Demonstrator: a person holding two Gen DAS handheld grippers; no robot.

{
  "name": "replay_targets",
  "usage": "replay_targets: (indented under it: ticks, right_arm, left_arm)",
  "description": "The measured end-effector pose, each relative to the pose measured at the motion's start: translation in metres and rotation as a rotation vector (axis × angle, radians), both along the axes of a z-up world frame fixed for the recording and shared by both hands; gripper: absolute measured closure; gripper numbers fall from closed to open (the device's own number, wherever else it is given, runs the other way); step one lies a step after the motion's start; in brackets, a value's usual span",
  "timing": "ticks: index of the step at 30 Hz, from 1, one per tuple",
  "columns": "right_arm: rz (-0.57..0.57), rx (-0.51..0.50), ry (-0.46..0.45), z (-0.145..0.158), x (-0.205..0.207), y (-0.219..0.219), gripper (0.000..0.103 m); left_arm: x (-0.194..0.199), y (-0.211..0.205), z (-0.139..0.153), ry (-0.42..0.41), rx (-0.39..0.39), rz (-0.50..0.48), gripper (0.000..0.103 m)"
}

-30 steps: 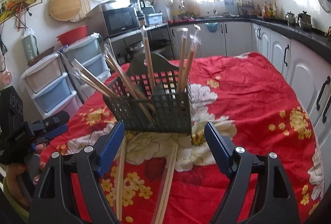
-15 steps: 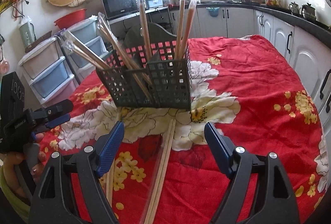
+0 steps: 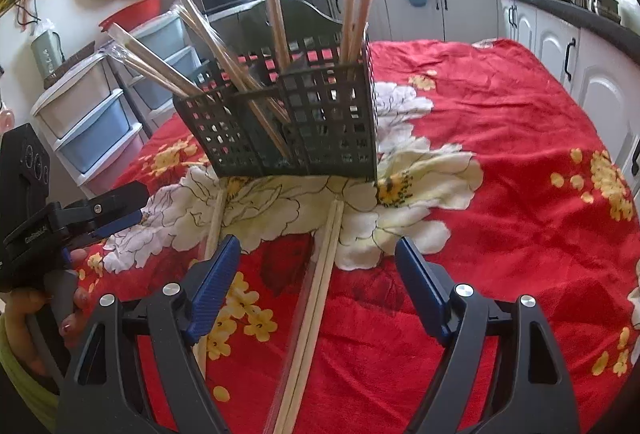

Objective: Organize utensils
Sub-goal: 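Move both open tools down toward the last wrapped chopsticks beside the basket, then close the left tool on a wrapped chopstick while the right tool grasps another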

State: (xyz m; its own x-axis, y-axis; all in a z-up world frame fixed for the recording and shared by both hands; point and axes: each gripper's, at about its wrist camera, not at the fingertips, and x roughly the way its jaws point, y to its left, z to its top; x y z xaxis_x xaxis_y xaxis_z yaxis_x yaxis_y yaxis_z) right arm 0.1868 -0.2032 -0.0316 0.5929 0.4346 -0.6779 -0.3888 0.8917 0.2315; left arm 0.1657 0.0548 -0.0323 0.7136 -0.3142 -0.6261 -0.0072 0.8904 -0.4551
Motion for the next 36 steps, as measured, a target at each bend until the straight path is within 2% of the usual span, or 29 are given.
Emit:
replay_targets:
  ticks: [14,18,26,31,36]
  right_arm:
    - [0.011,-0.013,0.071,-0.018,0.011,0.006,0.027]
    - [0.015,-0.018,0.087,-0.022,0.014,0.008,0.030]
    - [-0.006,-0.025,0.117,-0.027,0.032,0.013,0.040]
    - [-0.031,-0.041,0.159,-0.034,0.051,0.014,0.055]
    - [-0.040,-0.075,0.151,-0.039,0.055,0.014,0.063]
  left_arm:
    - [0.022,-0.008,-0.024,0.086,-0.042,-0.055,0.011]
    - [0.027,-0.010,-0.028,0.098,-0.049,-0.067,0.011]
    - [0.039,-0.015,-0.029,0.106,-0.032,-0.077,0.011]
    - [0.050,-0.018,-0.032,0.124,0.001,-0.063,0.019]
    - [0.059,-0.022,-0.034,0.139,0.066,-0.051,0.026]
